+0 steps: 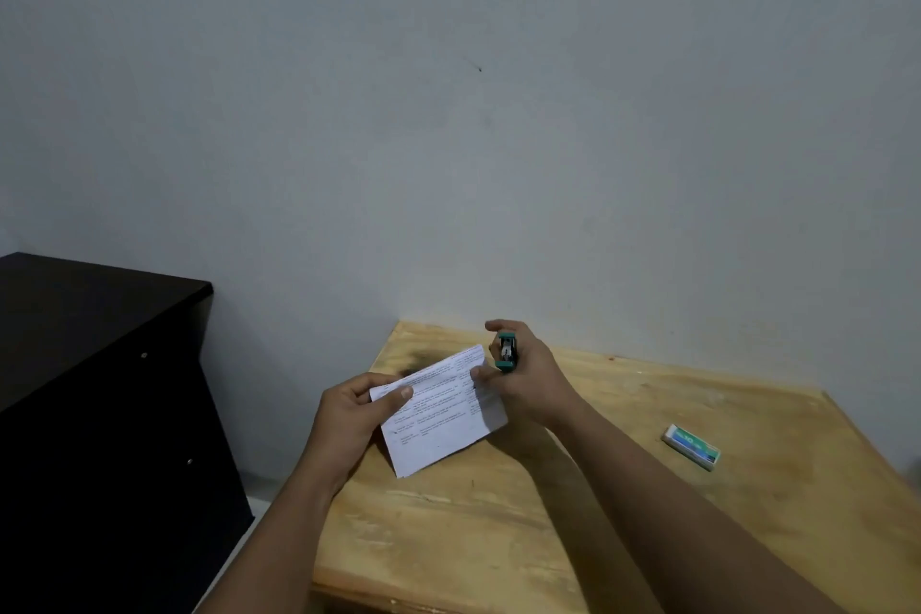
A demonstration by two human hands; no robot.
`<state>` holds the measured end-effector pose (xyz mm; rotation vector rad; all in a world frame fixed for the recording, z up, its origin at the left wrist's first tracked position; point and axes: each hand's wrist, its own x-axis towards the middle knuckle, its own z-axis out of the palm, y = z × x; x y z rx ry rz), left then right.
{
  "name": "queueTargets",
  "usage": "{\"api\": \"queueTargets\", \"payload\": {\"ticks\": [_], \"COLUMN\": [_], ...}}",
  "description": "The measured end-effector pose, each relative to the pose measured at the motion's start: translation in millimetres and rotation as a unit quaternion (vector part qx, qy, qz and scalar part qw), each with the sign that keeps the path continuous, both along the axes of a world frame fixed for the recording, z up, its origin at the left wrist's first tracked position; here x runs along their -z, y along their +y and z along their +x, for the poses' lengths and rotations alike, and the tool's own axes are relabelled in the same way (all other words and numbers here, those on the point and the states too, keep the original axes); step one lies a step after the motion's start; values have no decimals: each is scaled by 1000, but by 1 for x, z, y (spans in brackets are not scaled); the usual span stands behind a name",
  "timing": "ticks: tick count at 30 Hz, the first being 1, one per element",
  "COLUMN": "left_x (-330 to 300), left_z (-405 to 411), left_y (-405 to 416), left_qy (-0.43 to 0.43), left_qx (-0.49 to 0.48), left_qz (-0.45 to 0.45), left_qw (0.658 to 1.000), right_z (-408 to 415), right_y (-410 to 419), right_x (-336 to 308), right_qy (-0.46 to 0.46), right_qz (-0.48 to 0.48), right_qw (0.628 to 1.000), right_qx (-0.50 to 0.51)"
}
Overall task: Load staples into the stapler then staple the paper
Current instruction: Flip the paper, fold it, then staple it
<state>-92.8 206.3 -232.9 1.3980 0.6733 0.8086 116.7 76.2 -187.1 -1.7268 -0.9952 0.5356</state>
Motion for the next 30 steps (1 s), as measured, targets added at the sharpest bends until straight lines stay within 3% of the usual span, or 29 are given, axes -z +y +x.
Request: {"api": "queueTargets", "payload": {"ticks": [3,6,12,17,22,27,30], "left_x": [1,3,2,0,-4,-5,-7], "left_z": [-2,-1,2,-1,1,1,6], "left_y": [3,4,-2,2,-2,-3,-6], "left_qy": [-1,0,3,-27,-19,-47,-45], "left_qx": [-18,-36,-50,-71,-39,-5,18], "left_qz": [6,20,34,-17,3,-20,-28], "left_qw": [1000,999,998,997,999,999,998], "right_z": [1,3,1,0,-1,-5,-9], "right_y": [0,2,-1,-3,-5,-3,4], "right_x": [-7,-9,-9,-1,2,-4,-7], "right_qy": [-21,-29,75,113,179,293,391], "right_qz": [-33,-34,21,-28,-15,55,118], "right_qw": [998,998,997,993,984,953,909], "right_qx": [-55,-46,-17,-38,3,46,83]}}
